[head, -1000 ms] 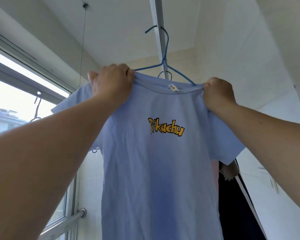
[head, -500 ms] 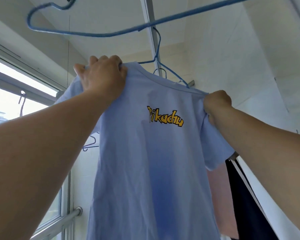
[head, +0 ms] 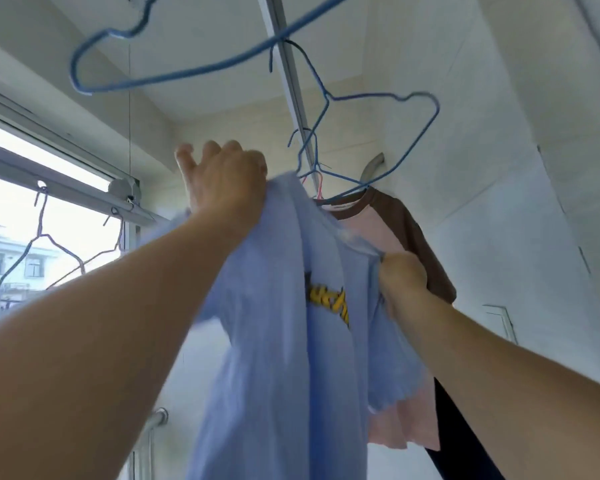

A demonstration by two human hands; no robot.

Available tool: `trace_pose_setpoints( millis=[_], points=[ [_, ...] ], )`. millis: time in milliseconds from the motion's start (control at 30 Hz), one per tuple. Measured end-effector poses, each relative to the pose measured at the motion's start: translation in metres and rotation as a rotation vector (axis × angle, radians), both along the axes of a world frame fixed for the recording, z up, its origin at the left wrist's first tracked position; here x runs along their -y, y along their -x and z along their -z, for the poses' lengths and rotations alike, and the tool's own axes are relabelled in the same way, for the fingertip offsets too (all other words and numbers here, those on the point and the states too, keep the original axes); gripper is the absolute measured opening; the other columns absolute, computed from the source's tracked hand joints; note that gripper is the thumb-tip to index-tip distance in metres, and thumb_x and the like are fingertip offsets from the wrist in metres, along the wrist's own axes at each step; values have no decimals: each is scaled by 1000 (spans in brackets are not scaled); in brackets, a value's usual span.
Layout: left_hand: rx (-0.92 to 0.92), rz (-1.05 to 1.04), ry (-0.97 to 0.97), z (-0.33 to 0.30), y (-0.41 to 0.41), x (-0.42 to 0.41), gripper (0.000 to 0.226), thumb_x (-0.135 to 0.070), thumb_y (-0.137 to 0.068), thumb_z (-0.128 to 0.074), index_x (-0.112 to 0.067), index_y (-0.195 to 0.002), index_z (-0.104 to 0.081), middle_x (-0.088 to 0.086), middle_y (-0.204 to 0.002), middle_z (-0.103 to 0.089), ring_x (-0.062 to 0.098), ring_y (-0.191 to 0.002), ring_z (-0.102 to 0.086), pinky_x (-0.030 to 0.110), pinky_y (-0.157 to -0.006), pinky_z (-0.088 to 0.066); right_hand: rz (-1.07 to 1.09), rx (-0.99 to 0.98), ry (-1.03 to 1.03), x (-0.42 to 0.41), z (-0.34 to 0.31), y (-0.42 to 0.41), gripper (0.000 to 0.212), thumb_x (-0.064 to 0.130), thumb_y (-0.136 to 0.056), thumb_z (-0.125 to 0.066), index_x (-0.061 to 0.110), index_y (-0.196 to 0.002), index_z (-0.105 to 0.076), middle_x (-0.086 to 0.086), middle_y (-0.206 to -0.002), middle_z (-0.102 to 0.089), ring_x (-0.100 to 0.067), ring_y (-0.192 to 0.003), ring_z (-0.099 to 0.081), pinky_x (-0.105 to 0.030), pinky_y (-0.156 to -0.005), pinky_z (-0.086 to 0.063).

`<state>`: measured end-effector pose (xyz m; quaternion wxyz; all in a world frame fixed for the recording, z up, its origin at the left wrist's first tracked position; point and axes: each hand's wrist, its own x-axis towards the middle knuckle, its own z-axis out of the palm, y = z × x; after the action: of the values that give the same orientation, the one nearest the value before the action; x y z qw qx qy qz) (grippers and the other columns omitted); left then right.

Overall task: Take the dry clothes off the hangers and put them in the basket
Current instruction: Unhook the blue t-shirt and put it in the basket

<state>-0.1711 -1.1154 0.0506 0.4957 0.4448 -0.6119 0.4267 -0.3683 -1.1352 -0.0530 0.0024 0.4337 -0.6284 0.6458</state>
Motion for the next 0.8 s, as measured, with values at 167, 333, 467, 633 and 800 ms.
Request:
trace_pose_setpoints(
  millis=[167,333,467,633,800],
  points=[
    [-37,95,-119,29,10,23,28,-26,-95,-35,-23,-101,-63,4,-101,-65,27,-101,-56,39,-93,-30,-108,-58,123,18,21,-11,29,14,-98,-33,1,-94,-59,-19,-95,-58,-26,-86,-51,-31,-75,-37],
    [-139,344,-454,78,12,30,27,-25,-94,-39,-17,-109,-60,6,-112,-61,28,-104,-55,33,-90,-39,-120,-357,82,14,31,-37,34,17,-99,-32,14,-66,-40,-1,-70,-46,-22,-77,-47,-28,-67,-31],
    [-220,618,-647,126,8,34,21,-27,-92,-45,-16,-100,-61,6,-100,-65,16,-77,-54,26,-69,-41,-132,-491,91,6,45,-49,29,19,-99,-32,9,-90,-57,-2,-83,-55,-22,-82,-51,-30,-69,-36],
    [-281,848,-893,191,3,12,29,-39,-85,-60,-22,-108,-58,-9,-91,-60,10,-85,-57,19,-66,-42,-101,-538,146,-5,62,-57,29,21,-100,-33,10,-106,-60,-1,-89,-57,-17,-83,-50,-28,-72,-39],
    [-386,887,-1024,247,-12,-1,34,-34,-75,-72,-16,-99,-56,0,-91,-62,17,-79,-60,33,-70,-51,-137,-530,193,-17,83,-63,29,19,-100,-35,7,-110,-59,-1,-96,-59,-14,-88,-51,-23,-75,-35]
  ],
)
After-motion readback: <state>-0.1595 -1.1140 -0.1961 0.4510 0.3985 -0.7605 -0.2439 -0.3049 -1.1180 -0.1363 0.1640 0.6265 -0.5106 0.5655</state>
